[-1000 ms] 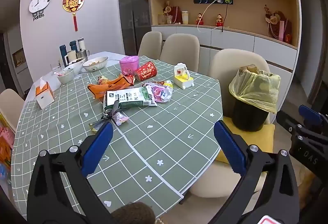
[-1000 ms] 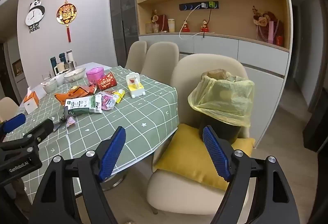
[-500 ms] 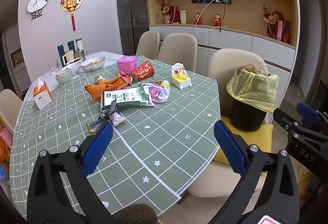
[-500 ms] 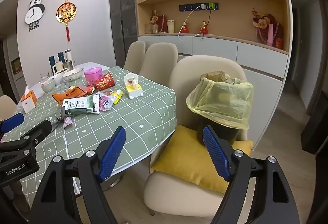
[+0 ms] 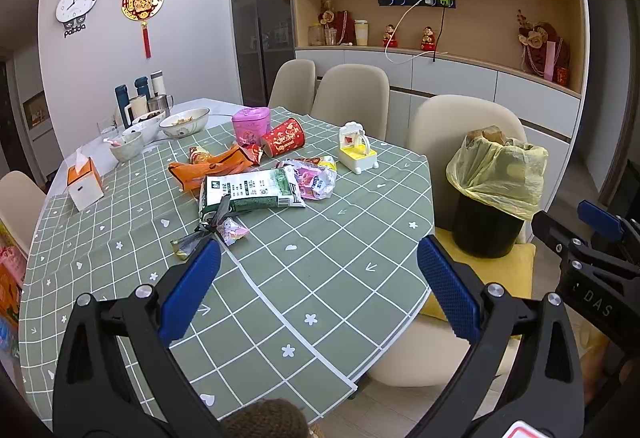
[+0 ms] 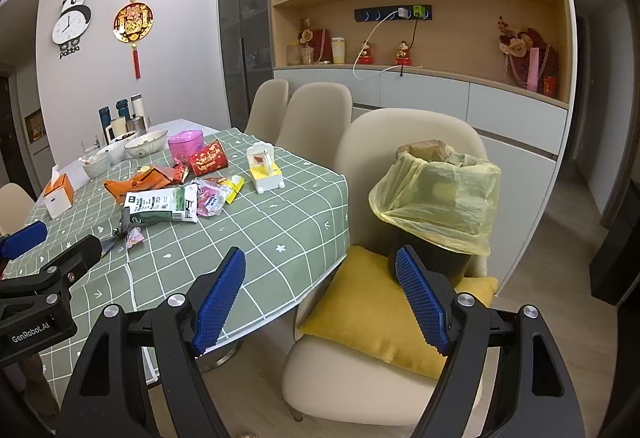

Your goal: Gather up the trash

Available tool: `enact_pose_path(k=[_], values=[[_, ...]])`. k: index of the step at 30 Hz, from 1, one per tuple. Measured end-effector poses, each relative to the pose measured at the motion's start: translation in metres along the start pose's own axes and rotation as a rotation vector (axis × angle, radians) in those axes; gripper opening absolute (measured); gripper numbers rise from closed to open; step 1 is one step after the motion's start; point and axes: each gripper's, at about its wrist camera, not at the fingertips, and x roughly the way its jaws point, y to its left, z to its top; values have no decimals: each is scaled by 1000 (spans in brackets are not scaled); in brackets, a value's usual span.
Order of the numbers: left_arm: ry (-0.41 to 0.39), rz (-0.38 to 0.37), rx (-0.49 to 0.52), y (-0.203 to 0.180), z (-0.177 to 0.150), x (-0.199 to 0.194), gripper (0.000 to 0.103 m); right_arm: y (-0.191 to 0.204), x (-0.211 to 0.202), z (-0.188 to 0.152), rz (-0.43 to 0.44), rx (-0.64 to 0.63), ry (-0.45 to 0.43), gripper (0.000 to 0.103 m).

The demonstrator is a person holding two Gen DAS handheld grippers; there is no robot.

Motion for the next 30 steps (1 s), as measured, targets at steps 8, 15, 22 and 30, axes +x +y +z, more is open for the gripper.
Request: enact_pose_path(k=[8, 15, 22, 30], values=[[-3, -6, 0, 3, 0, 0, 94, 0, 0, 0, -2, 1, -1, 74], [-6, -8, 6, -5, 0, -1, 94, -1, -2, -1, -4, 5, -6, 74], [-8, -13, 9, -7, 0, -3, 94, -3, -3, -2, -3, 10, -7, 74], [-10, -12, 4, -6, 1, -5, 94, -3, -4, -3, -5, 9, -9, 74]])
